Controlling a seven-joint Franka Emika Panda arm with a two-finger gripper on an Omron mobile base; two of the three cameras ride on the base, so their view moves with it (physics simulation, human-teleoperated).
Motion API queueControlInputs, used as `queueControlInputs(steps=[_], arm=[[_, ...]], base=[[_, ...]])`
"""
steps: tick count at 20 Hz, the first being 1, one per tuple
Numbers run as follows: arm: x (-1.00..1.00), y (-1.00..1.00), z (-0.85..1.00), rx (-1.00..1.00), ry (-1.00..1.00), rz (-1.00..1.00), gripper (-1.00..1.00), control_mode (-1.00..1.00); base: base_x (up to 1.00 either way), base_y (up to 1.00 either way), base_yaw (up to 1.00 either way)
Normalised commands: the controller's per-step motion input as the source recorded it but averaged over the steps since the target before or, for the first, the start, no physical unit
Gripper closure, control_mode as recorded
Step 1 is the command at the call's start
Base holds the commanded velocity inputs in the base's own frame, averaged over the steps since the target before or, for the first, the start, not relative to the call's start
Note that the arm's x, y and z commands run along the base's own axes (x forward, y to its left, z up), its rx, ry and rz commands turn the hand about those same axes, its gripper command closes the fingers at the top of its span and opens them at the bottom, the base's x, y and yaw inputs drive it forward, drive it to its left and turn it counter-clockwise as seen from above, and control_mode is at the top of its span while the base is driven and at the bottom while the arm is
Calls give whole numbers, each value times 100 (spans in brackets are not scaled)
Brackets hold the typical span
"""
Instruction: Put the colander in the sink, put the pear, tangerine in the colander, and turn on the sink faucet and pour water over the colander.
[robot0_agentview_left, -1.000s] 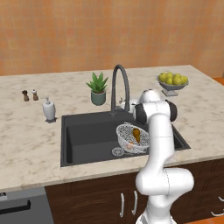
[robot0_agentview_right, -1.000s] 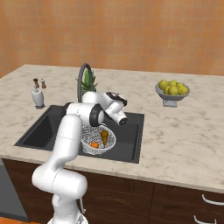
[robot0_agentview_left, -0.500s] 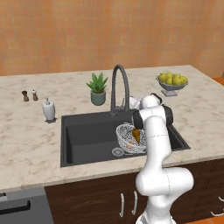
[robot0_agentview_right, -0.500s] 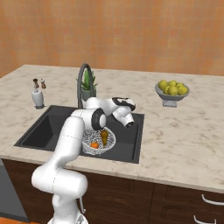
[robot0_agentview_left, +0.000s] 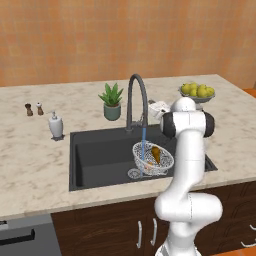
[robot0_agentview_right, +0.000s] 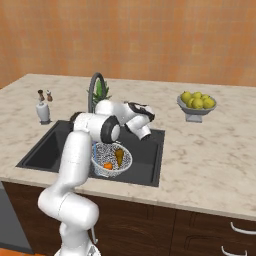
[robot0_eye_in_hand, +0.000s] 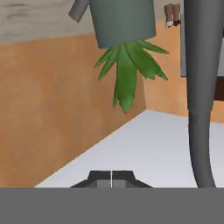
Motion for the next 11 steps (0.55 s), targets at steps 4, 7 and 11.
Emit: queueControlInputs(steps=[4, 7, 11], arm=[[-92, 84, 100, -49, -24, 25, 100, -100], [-83, 61, 100, -47, -22, 27, 100, -100], [-72, 28, 92, -33, -23, 16, 100, -100]], base=[[0, 0, 0], [0, 0, 0], [0, 0, 0]])
